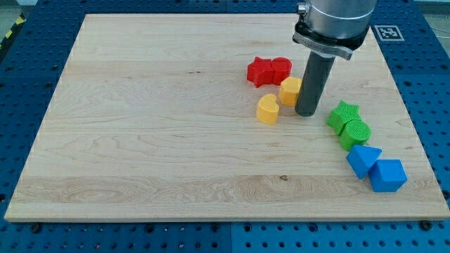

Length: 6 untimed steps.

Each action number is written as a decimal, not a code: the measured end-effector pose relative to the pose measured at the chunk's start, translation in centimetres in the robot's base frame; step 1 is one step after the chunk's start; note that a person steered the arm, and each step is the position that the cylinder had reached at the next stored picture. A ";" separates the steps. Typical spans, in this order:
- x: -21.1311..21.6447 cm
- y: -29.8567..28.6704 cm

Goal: Slightly touch left to the green green star

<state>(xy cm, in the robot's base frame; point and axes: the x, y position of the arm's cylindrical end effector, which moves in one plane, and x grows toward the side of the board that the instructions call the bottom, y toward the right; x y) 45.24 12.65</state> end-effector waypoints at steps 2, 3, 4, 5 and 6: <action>1.1 1.5; 1.1 3.1; 0.9 3.7; 0.7 2.8; 0.6 0.7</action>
